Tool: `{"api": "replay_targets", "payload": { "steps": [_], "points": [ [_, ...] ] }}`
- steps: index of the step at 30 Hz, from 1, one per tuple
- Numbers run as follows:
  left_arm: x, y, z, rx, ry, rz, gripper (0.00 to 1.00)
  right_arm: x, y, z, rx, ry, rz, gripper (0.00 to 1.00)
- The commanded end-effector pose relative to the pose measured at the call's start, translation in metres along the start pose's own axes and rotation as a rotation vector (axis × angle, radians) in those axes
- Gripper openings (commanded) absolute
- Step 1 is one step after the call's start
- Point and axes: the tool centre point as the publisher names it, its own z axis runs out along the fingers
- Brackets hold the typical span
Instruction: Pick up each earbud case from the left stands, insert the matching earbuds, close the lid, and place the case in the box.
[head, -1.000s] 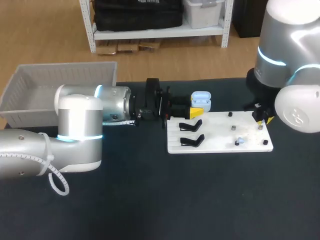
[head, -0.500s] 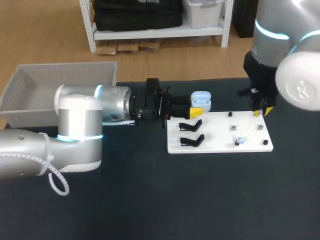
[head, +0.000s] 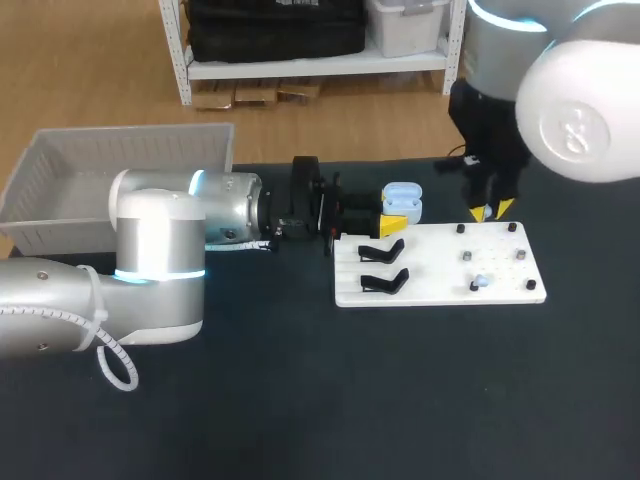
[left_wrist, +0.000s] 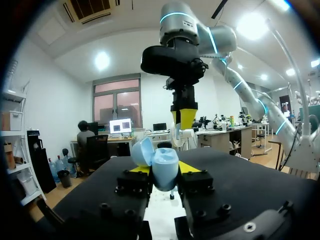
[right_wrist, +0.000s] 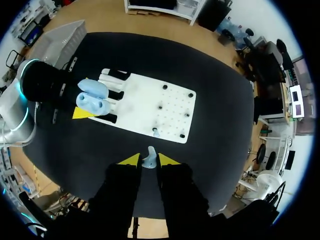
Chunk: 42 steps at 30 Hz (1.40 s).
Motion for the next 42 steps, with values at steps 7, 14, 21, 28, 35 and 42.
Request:
{"api": "replay_targets", "payload": {
  "steps": [7,14,21,28,35,42],
  "points": [
    [0.001,-0.001,0.000,-0.004,-0.003,0.003,0.00,0.001,0.000,0.001,0.002,-0.004,0.002,0.00],
    [0.001,-0.001,0.000,-0.004,-0.003,0.003,0.00,-0.003,0.011,-0.005,-0.033,-0.022,0.072,0.00],
    [0.001,-0.001,0.000,-0.004,-0.003,0.003,0.00,-0.026,0.040,-0.009,-0.030,0.017,0.462,0.00],
    [0.001,-0.001,0.000,-0.004,-0.003,0.003,0.00,-0.034,0.052,-0.010,0.014,0.053,0.612,0.00],
    [0.001,-0.001,0.000,-0.004,-0.003,0.003,0.00,-0.033,0.059,-0.011,-0.008,0.048,0.623,0.00],
    [0.001,-0.001,0.000,-0.004,-0.003,0.003,0.00,-0.033,0.059,-0.011,-0.008,0.048,0.623,0.00]
  ]
}}
